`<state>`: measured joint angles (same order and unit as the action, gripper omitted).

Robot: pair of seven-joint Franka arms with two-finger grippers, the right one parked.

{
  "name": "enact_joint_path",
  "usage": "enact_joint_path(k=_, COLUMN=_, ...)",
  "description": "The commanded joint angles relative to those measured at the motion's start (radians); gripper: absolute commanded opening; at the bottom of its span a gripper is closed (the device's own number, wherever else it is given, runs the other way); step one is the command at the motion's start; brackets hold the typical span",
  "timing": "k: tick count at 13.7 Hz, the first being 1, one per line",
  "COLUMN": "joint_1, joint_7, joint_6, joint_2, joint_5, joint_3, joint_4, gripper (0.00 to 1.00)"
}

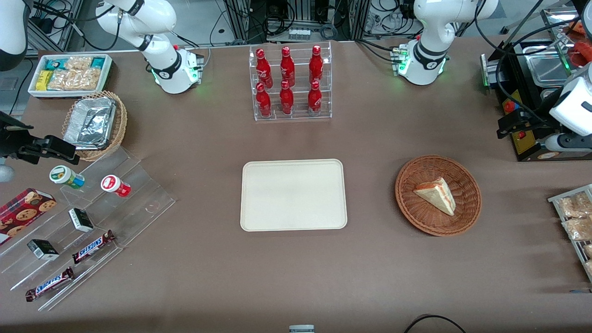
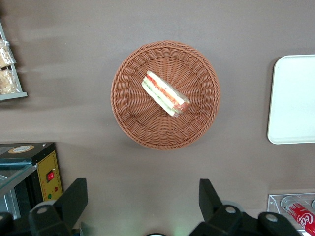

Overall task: Place sandwich from basket to tray
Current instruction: 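Move the left gripper over the wicker basket toward the sandwich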

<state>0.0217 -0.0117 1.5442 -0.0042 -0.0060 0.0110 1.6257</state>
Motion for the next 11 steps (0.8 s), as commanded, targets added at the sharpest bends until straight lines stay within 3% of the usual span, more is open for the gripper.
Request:
enact_joint_path(k=1, joint_1=0.004, joint_7=-0.016, joint_6=-0.004, joint_2=0.013, joint_5=0.044, joint_3=0.000, joint_4=-0.027, gripper=1.00)
enact_joint_path(k=7, joint_1=0.001, joint_7=0.047, joint_6=0.017, joint_2=0.081, joint_5=0.074, joint_3=0.000, joint_4=-0.010, gripper=1.00)
enact_joint_path(k=11, joint_1=0.001, joint_7=0.214, joint_6=0.180, joint_2=0.089, joint_5=0.067, joint_3=-0.002, joint_4=0.130, gripper=1.00)
